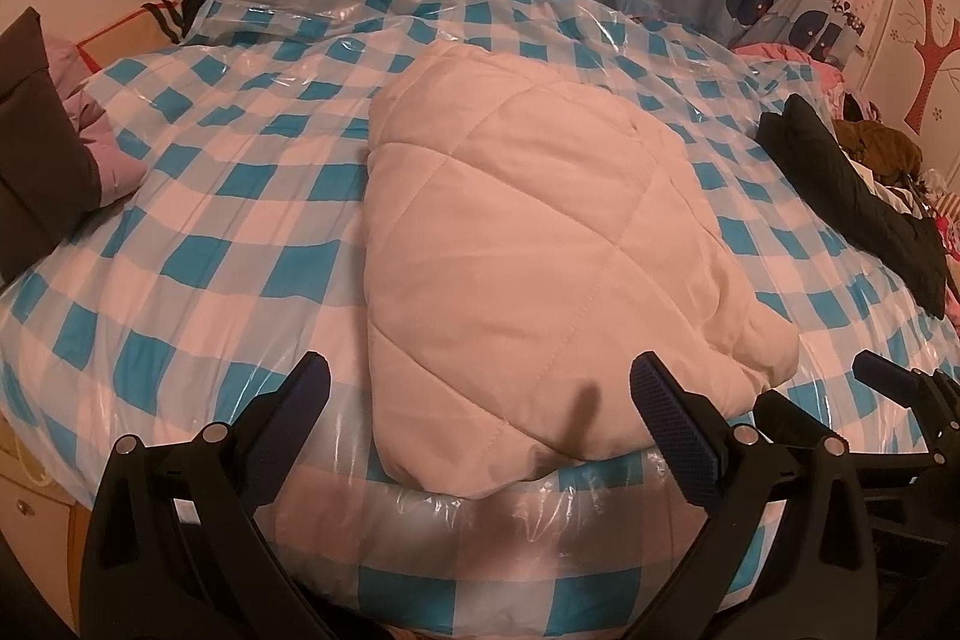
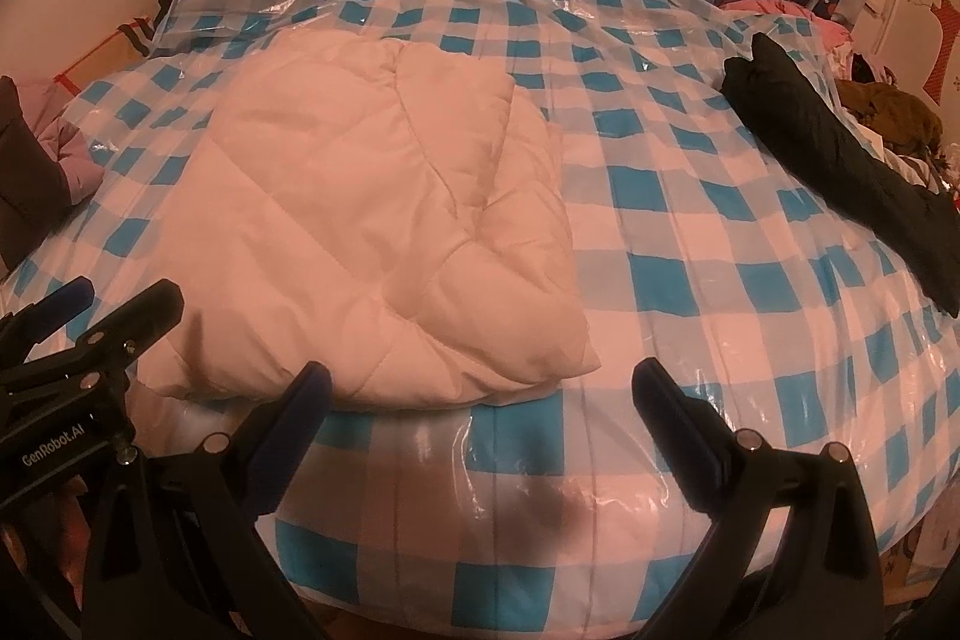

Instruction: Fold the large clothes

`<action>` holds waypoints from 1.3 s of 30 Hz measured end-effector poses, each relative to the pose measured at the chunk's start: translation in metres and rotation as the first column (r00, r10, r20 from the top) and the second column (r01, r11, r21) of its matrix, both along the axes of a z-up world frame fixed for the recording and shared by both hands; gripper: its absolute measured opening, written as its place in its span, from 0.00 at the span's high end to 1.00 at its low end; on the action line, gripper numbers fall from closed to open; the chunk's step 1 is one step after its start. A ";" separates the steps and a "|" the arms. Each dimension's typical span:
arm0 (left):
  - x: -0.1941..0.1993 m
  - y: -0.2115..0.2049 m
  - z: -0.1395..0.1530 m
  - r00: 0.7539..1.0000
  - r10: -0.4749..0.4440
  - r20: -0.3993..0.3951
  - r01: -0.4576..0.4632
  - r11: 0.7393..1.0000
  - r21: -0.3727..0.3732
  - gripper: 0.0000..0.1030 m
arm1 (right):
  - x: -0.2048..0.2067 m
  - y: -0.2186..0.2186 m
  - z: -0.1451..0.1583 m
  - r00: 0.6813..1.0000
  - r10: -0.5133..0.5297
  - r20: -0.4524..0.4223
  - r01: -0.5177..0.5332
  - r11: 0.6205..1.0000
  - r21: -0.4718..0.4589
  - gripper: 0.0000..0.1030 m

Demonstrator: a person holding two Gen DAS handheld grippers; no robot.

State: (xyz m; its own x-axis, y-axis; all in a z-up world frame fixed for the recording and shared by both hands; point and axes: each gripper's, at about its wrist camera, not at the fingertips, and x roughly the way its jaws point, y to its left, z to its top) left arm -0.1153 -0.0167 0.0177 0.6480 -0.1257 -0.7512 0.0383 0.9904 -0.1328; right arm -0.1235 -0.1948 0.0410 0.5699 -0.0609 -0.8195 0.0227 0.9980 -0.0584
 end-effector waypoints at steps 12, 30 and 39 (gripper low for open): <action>0.000 -0.001 0.001 1.000 0.002 0.000 -0.002 1.000 -0.002 0.06 | 0.001 -0.001 0.002 1.000 -0.001 0.006 0.001 1.000 -0.004 0.07; 0.004 -0.001 -0.001 1.000 -0.004 -0.008 0.004 1.000 0.005 0.06 | 0.002 -0.005 0.004 1.000 -0.007 0.010 0.007 1.000 0.010 0.07; 0.005 -0.002 -0.006 1.000 -0.010 -0.021 0.011 0.999 0.031 0.07 | 0.002 -0.005 0.004 1.000 -0.008 0.009 0.008 1.000 0.009 0.07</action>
State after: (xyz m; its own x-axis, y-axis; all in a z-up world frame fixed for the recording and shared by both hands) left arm -0.1107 -0.0182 0.0117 0.6308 -0.1087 -0.7683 0.0462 0.9936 -0.1027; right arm -0.1216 -0.1995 0.0453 0.5772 -0.0576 -0.8146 0.0308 0.9983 -0.0487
